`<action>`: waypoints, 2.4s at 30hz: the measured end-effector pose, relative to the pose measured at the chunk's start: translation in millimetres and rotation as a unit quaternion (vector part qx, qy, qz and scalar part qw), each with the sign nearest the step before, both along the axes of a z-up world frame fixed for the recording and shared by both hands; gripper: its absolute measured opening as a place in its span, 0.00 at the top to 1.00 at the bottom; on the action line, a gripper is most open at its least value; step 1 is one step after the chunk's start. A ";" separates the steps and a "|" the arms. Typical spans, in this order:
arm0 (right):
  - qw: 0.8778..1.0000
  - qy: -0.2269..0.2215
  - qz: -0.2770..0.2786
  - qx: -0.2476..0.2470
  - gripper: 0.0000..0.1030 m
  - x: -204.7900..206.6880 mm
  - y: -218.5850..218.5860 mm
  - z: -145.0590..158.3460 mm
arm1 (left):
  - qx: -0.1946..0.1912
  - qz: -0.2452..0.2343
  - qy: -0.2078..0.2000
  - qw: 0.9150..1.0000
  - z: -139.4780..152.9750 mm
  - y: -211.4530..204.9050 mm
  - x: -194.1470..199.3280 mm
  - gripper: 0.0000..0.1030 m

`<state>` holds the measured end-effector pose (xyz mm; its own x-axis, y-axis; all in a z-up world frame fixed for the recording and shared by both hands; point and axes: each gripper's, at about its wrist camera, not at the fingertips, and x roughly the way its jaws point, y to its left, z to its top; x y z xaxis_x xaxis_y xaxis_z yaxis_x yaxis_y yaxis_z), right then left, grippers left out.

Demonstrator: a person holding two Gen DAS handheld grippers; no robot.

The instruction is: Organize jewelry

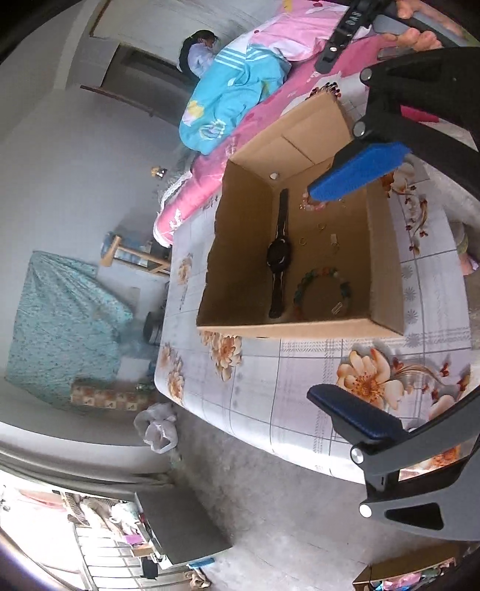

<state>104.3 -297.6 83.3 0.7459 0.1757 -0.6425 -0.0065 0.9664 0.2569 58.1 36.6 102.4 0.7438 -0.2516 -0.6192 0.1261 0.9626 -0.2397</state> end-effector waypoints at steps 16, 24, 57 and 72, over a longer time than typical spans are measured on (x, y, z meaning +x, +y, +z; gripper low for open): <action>0.996 0.025 0.046 -0.066 0.08 -12.5 62.7 -29.5 | 0.062 0.058 -0.008 0.996 -2.8 -7.8 -20.0 0.05; 0.994 0.030 0.046 -0.098 0.08 -12.1 77.1 -32.7 | 0.120 0.061 -0.029 0.990 2.8 -16.5 -25.1 0.05; 0.993 0.049 0.042 -0.101 0.08 -5.9 87.4 -34.1 | 0.116 0.061 0.052 0.990 -21.6 -33.3 -14.6 0.05; 0.991 0.080 0.044 -0.098 0.08 7.3 89.1 -38.0 | 0.128 0.059 0.095 0.985 -33.4 -47.1 -8.7 0.05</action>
<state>111.6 -208.6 45.3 0.6193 0.0954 -0.7793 -0.0668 0.9954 0.0687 49.4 -10.5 68.9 0.6225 0.0124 -0.7825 -0.0143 0.9999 0.0045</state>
